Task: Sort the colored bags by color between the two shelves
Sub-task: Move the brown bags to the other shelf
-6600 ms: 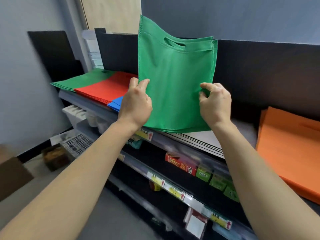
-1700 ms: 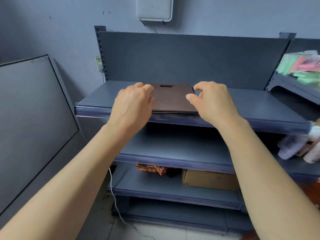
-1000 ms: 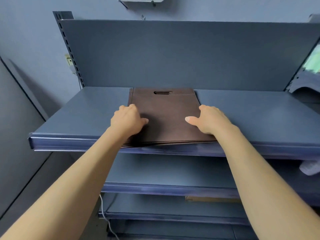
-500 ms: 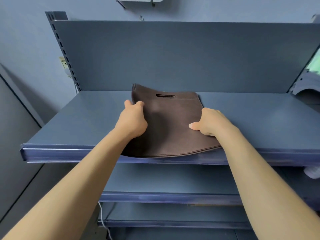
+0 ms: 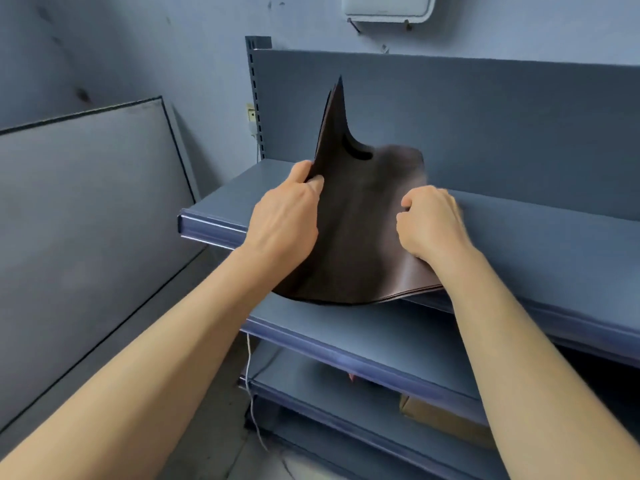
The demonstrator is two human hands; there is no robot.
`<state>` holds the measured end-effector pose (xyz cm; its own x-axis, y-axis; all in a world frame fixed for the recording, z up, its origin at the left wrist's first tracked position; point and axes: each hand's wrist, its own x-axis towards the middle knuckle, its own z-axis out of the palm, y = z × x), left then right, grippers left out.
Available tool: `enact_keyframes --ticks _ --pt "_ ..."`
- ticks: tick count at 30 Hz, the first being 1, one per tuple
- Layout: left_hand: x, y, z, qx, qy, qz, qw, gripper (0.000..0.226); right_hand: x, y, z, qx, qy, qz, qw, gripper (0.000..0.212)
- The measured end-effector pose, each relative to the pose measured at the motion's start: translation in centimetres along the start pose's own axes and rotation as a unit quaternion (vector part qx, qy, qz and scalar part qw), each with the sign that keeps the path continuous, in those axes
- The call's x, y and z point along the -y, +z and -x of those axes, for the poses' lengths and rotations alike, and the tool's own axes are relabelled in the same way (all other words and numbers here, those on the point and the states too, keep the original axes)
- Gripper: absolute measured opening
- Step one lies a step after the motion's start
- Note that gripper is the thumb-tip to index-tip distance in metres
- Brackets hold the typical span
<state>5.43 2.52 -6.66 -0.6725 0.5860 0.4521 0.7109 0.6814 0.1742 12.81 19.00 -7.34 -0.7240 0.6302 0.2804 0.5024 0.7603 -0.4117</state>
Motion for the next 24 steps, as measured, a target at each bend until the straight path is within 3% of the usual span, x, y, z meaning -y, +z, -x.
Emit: enact_keyframes --ticks 2,6,9,17,24 --pt "0.6 -1.8 2.5 -0.042 -0.034 -0.011 0.998 0.047 1.7 -0.1 1.5 -0.008 -0.042 -0.015 0.999 0.037" --pt "3.0 -5.1 8.4 -0.089 -0.115 -0.051 0.988 0.049 6.6 0.6 5.0 0.019 -0.143 -0.087 0.986 0.026" --pt "5.5 -7.9 13.3 -0.101 -0.188 -0.089 0.973 0.048 11.3 1.8 8.2 0.061 -0.213 -0.123 0.967 0.030" --pt "11.4 -17.4 27.2 -0.169 -0.346 -0.195 0.902 0.048 25.1 3.7 18.7 0.081 -0.402 -0.174 0.895 0.022" --pt "15.0 -26.0 41.7 -0.199 -0.464 -0.258 0.824 0.050 36.2 3.6 32.9 0.131 -0.511 -0.216 0.821 0.028"
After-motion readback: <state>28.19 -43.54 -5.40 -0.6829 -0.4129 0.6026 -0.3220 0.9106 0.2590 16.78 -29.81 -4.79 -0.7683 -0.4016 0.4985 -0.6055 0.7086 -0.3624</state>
